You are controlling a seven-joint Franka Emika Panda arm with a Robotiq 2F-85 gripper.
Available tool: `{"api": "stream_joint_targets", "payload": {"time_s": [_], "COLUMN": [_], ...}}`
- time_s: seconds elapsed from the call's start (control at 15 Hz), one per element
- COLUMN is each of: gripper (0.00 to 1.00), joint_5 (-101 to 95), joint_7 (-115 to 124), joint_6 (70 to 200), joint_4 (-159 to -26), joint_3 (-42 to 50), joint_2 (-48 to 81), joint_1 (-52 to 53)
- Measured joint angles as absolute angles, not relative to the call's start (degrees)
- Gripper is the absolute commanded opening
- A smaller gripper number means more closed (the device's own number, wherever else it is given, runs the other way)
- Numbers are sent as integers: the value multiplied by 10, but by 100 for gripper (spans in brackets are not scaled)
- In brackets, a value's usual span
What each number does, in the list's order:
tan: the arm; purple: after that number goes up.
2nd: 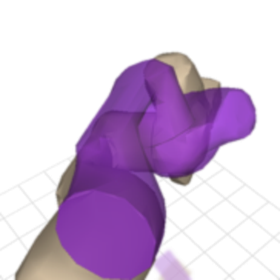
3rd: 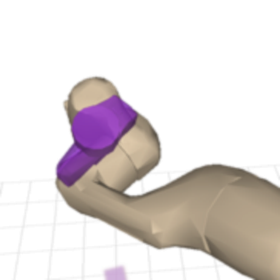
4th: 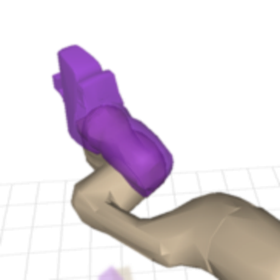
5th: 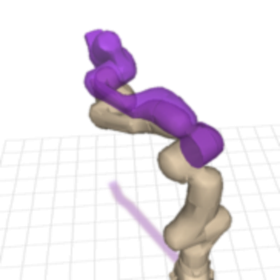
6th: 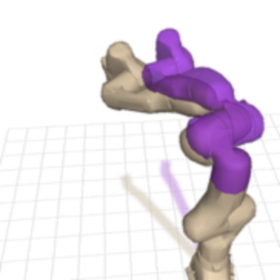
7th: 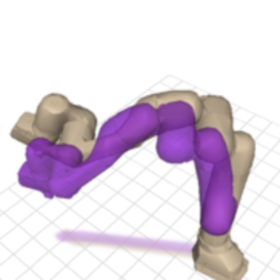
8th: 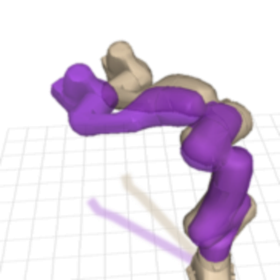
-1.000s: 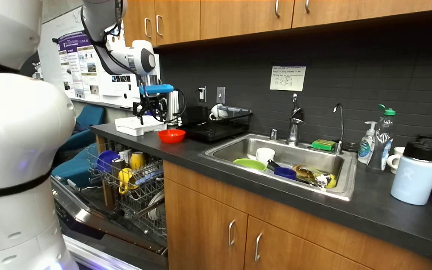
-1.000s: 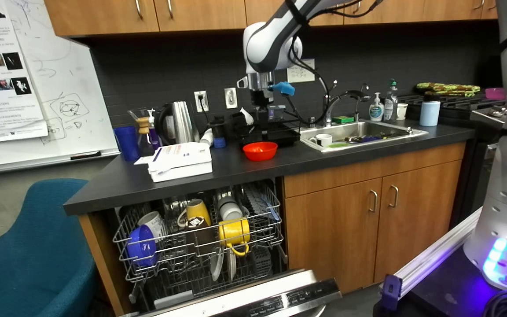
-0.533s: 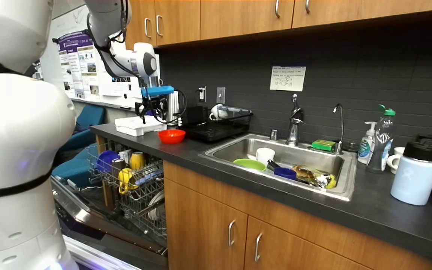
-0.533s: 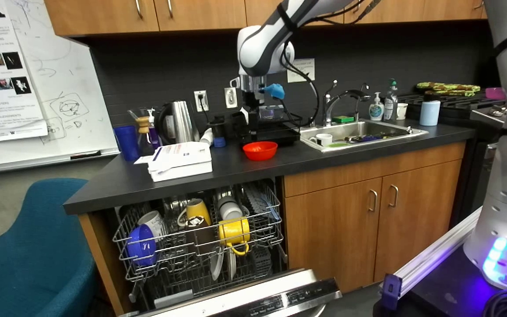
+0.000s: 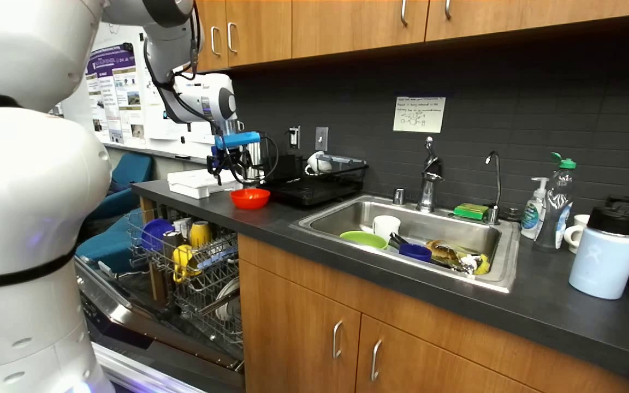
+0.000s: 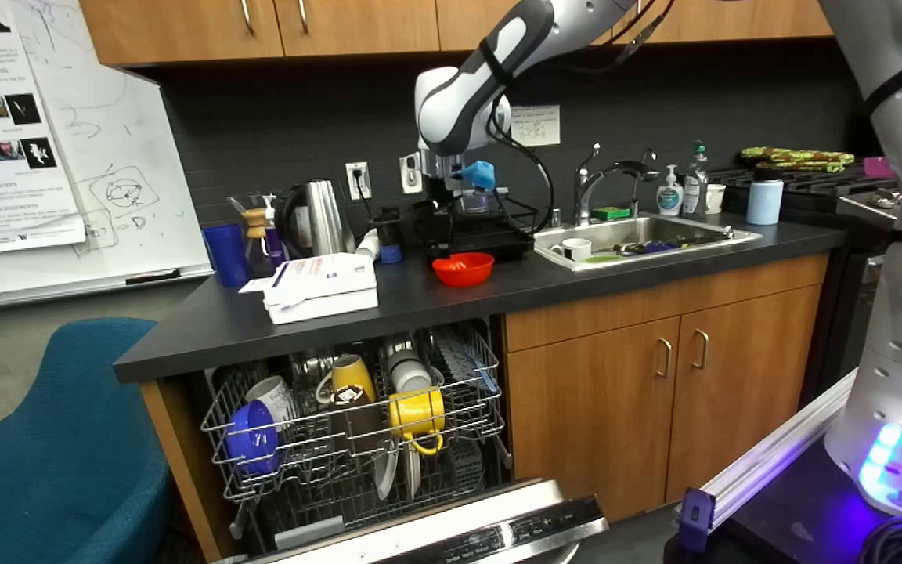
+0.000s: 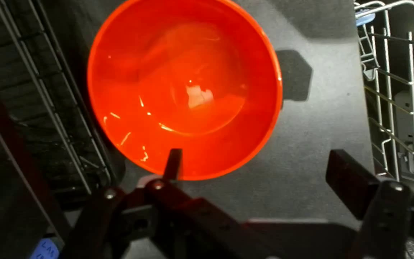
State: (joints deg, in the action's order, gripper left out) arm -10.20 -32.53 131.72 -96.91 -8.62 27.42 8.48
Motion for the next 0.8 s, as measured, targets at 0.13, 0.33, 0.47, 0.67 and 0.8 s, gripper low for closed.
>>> {"api": "stream_joint_targets", "payload": {"time_s": [0.13, 0.33, 0.47, 0.67, 0.8], "gripper": [100, 100, 100, 100, 100], "joint_5": [-110, -114, -114, -114, -114], "joint_7": [-320, -318, -317, -311, -306], "joint_6": [1317, 1317, 1315, 1311, 1306], "joint_4": [-958, -948, -944, -943, -941], "joint_3": [-79, -69, -67, -66, -66], "joint_2": [288, 302, 307, 307, 307], "joint_1": [81, 71, 64, 61, 61]}}
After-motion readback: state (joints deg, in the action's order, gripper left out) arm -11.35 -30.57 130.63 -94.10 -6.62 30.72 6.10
